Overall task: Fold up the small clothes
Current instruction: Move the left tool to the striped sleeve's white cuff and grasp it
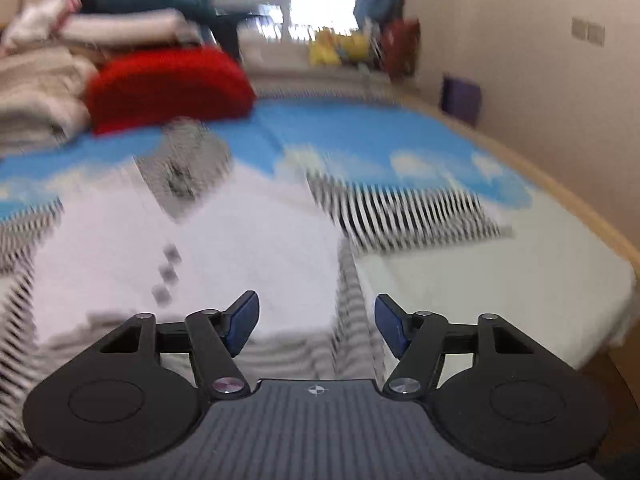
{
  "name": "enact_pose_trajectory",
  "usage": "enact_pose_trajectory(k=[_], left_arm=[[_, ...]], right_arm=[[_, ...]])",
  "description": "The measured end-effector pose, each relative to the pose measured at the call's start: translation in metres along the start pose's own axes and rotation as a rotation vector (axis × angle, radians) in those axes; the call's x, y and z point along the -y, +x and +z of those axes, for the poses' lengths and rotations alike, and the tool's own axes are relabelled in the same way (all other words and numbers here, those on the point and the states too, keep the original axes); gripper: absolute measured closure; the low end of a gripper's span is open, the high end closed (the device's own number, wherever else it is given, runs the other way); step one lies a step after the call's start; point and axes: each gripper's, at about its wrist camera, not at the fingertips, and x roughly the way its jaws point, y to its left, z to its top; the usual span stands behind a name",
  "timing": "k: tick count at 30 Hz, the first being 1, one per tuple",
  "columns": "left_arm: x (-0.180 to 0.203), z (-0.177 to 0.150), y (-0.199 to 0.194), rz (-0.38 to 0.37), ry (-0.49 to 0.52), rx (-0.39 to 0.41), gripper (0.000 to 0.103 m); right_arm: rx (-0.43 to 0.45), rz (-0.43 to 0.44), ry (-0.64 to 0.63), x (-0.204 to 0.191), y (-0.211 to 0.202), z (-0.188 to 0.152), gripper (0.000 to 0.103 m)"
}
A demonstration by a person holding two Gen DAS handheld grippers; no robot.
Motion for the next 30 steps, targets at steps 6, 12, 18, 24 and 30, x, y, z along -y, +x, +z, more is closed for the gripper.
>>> enact_pose_trajectory(k=[6, 12, 18, 24, 30], left_arm=[[0.003, 0.007, -0.010, 0.005, -0.018, 0.116, 0.023], [0.010, 0.014, -0.016, 0.084, 0.021, 0.195, 0.019], [-0.002, 0.065, -0.004, 0.055, -0.043, 0.123, 0.019], [-0.004, 0.136, 0.038, 0.009, 0.121, 0.200, 0.021], [-0.063, 0.151, 0.117, -0.016, 0.027, 0.150, 0.055]], right_arm=[[0.122, 0.146, -0.056, 0.002, 0.006, 0.056, 0.015], [0.084, 0.186, -0.078, -0.003, 0.045, 0.046, 0.016], [0.008, 0.225, -0.083, -0.020, 0.067, 0.045, 0.017], [-0.018, 0.232, -0.026, -0.018, 0.070, 0.046, 0.017], [-0.007, 0.163, -0.012, -0.005, 0.075, 0.047, 0.017]])
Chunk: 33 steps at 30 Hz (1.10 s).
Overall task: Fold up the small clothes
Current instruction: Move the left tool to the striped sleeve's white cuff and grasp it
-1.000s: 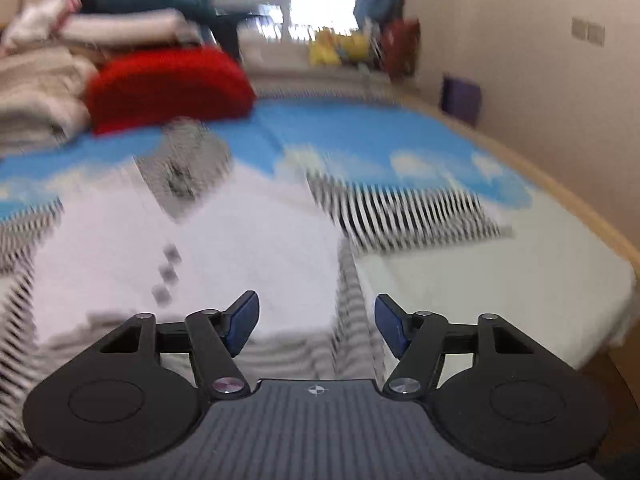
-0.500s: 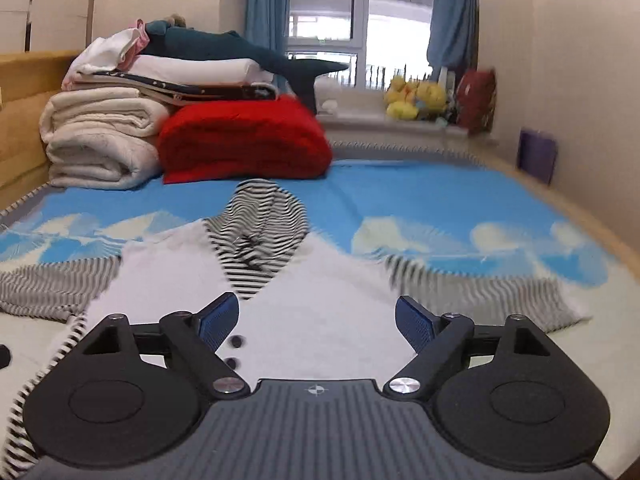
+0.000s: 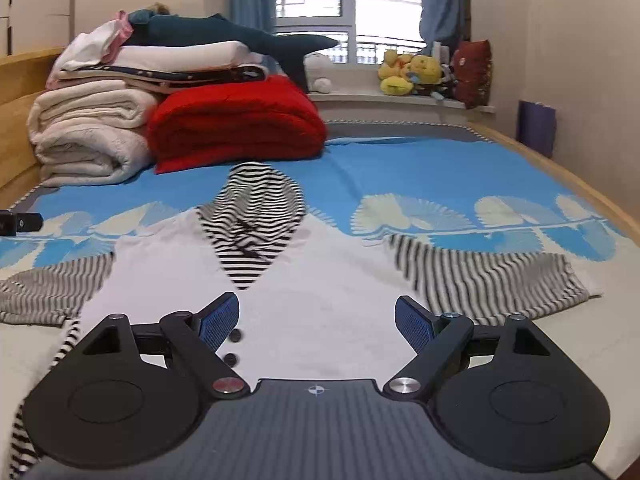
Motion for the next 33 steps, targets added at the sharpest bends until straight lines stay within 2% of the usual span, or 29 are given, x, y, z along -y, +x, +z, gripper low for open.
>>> enact_pose_trajectory(k=[1, 2, 3, 5, 7, 8, 11, 14, 16, 19, 21, 23, 25, 27, 28, 30, 33], left_arm=[[-0.015, -0.010, 0.012, 0.001, -0.041, -0.052, 0.060], [-0.028, -0.012, 0.027, 0.032, -0.095, -0.165, 0.076], [-0.046, -0.013, 0.038, 0.061, -0.207, -0.242, 0.079], [-0.076, -0.014, 0.050, 0.034, -0.375, -0.252, 0.079], [-0.090, -0.013, 0.059, 0.086, -0.379, -0.256, 0.079], [-0.095, -0.012, 0.064, 0.110, -0.367, -0.262, 0.079], [-0.119, -0.013, 0.075, 0.111, -0.431, -0.281, 0.078], [-0.143, -0.017, 0.080, 0.123, -0.493, -0.295, 0.077], [-0.157, -0.022, 0.083, 0.146, -0.513, -0.310, 0.075], [-0.173, -0.030, 0.085, 0.171, -0.551, -0.332, 0.063], [-0.185, -0.036, 0.083, 0.195, -0.581, -0.343, 0.048], [-0.200, -0.043, 0.084, 0.224, -0.624, -0.353, 0.037], [-0.223, -0.053, 0.088, 0.253, -0.710, -0.370, 0.033], [-0.247, -0.063, 0.092, 0.263, -0.817, -0.389, 0.033], [-0.262, -0.070, 0.095, 0.266, -0.893, -0.396, 0.033], [-0.283, -0.081, 0.097, 0.288, -0.991, -0.400, 0.033], [-0.303, -0.091, 0.098, 0.345, -1.069, -0.390, 0.033]], right_arm=[[-0.002, -0.013, 0.005, 0.004, 0.000, -0.001, 0.017], [-0.007, -0.030, 0.011, 0.008, 0.000, -0.001, 0.017], [-0.011, -0.044, 0.014, 0.012, 0.000, -0.002, 0.018], [-0.018, -0.070, 0.014, 0.019, 0.002, -0.002, 0.023], [-0.017, -0.089, 0.007, 0.023, 0.003, -0.001, 0.031], [-0.011, -0.097, 0.003, 0.024, 0.002, 0.000, 0.038], [0.001, -0.092, -0.030, 0.018, 0.003, 0.007, 0.053], [0.033, -0.069, -0.062, -0.005, 0.010, 0.033, 0.057], [0.061, -0.023, -0.058, -0.025, 0.019, 0.056, 0.057], [0.083, 0.068, -0.046, -0.059, 0.042, 0.087, 0.051], [0.111, 0.117, -0.065, -0.081, 0.061, 0.092, 0.041], [0.114, 0.133, -0.081, -0.095, 0.079, 0.083, 0.040], [0.071, 0.158, -0.078, -0.101, 0.097, 0.065, 0.040], [-0.055, 0.149, -0.078, -0.106, 0.119, 0.050, 0.040], [-0.088, 0.151, -0.067, -0.106, 0.126, 0.048, 0.040], [-0.134, 0.168, -0.029, -0.104, 0.138, 0.048, 0.040], [-0.166, 0.162, -0.019, -0.100, 0.154, 0.048, 0.040]])
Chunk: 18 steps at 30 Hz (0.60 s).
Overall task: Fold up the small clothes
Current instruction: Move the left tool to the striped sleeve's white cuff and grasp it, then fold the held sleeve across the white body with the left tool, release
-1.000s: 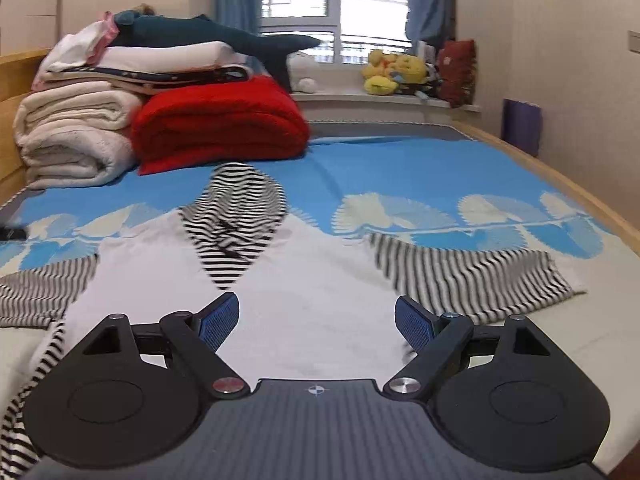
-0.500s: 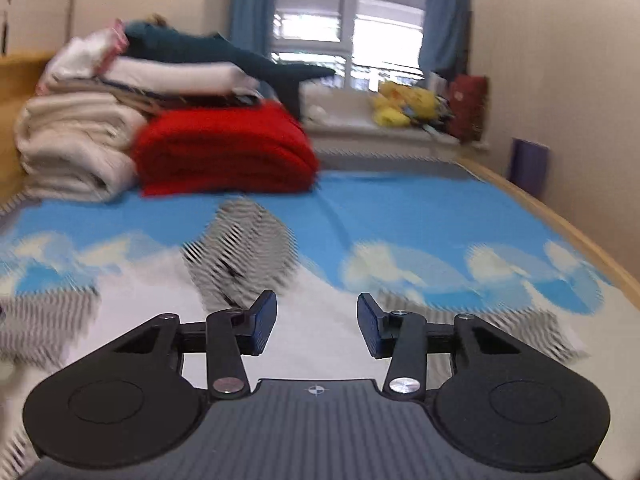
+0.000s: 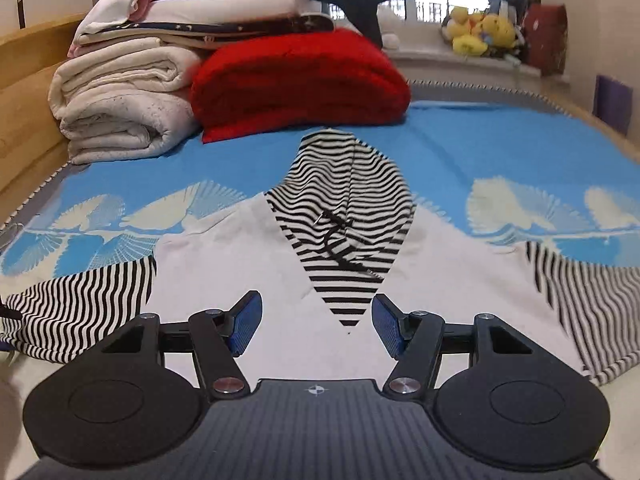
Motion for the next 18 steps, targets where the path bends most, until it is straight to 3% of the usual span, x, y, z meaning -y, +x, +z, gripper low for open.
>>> enact_pose_trajectory(k=[2, 4, 5, 6, 8, 12, 15, 18], left_arm=[[0.000, 0.005, 0.001, -0.012, -0.020, 0.019, 0.035], [0.005, 0.006, 0.001, 0.014, -0.002, 0.051, 0.058], [0.007, 0.006, 0.001, 0.031, 0.006, 0.062, 0.086], [0.009, 0.005, 0.002, 0.044, 0.008, 0.073, 0.097], [0.017, -0.001, -0.004, 0.063, 0.029, 0.121, 0.097], [0.071, -0.027, -0.033, 0.050, 0.240, 0.292, 0.098], [0.128, -0.076, -0.070, -0.110, 0.448, 0.369, 0.098], [0.175, -0.148, -0.104, -0.400, 0.618, 0.292, 0.098]], right_arm=[[-0.032, -0.011, 0.032, 0.008, 0.009, 0.002, 0.040], [-0.071, -0.006, 0.084, 0.016, 0.019, 0.004, 0.040], [-0.087, -0.005, 0.104, 0.021, 0.023, 0.005, 0.040], [-0.093, -0.006, 0.115, 0.025, 0.024, 0.005, 0.040], [-0.101, -0.016, 0.120, 0.032, 0.026, 0.001, 0.041], [-0.123, -0.028, 0.134, 0.043, 0.027, 0.002, 0.044], [-0.137, -0.035, 0.149, 0.050, 0.027, 0.003, 0.048], [-0.131, -0.043, 0.163, 0.056, 0.023, 0.005, 0.053]])
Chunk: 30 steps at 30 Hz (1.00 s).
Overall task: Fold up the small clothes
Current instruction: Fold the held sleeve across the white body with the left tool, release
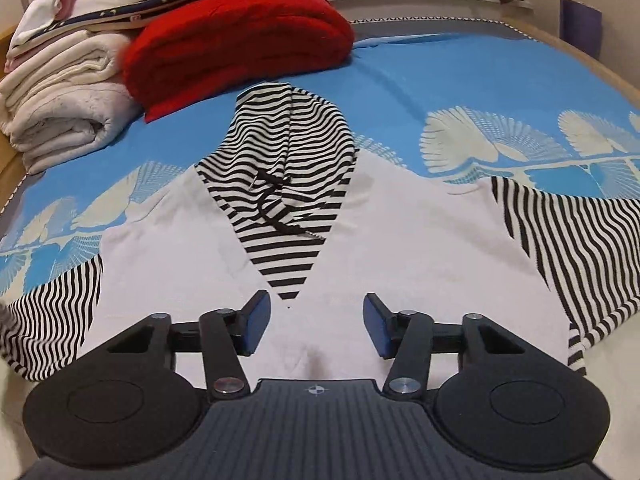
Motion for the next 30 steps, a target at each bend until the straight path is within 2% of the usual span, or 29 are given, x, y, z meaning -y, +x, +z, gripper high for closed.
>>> enact_pose_trajectory(k=[1, 2, 3, 4, 5, 7, 11, 15, 17, 19, 23, 27, 30], left_arm=[[0.032, -0.013, -0.005, -0.143, 0.036, -0.045, 0.097], [0.053, -0.025, -0.008, -0.253, 0.056, -0.094, 0.096], [0.076, -0.040, -0.008, -0.385, 0.075, -0.173, 0.083], [0.093, -0.055, -0.008, -0.472, 0.094, -0.246, 0.072], [0.105, -0.068, -0.009, -0.494, 0.118, -0.284, 0.054], [0.114, -0.085, -0.016, -0.426, 0.156, -0.270, 0.051], [0.085, -0.091, -0.013, -0.249, 0.025, -0.310, 0.051], [0.056, -0.083, 0.003, -0.012, -0.010, -0.350, 0.052], [0.042, -0.076, 0.012, 0.049, -0.046, -0.371, 0.052], [0.040, -0.068, 0.021, 0.058, -0.067, -0.380, 0.052], [0.059, -0.060, 0.035, 0.010, -0.014, -0.381, 0.052], [0.077, -0.060, 0.051, -0.016, 0.070, -0.382, 0.052], [0.078, -0.064, 0.065, -0.009, 0.080, -0.415, 0.052]], right_arm=[[0.003, -0.003, 0.007, 0.003, -0.002, 0.001, 0.053], [0.005, -0.006, 0.016, 0.005, -0.004, 0.001, 0.053], [0.006, -0.011, 0.029, 0.009, -0.006, 0.001, 0.053], [0.005, -0.016, 0.040, 0.012, -0.007, 0.001, 0.053], [0.002, -0.022, 0.052, 0.015, -0.008, 0.001, 0.053], [-0.010, -0.032, 0.082, 0.020, -0.010, -0.001, 0.052], [-0.026, -0.046, 0.146, 0.030, -0.013, -0.005, 0.052], [-0.065, -0.048, 0.229, 0.044, -0.010, -0.013, 0.052], [-0.105, -0.038, 0.290, 0.052, -0.005, -0.017, 0.052], [-0.142, -0.025, 0.373, 0.061, 0.002, -0.018, 0.052], [-0.177, -0.004, 0.536, 0.075, 0.016, -0.018, 0.052], [-0.196, -0.020, 0.568, 0.073, 0.035, -0.015, 0.052], [-0.232, -0.025, 0.587, 0.074, 0.053, -0.016, 0.052]])
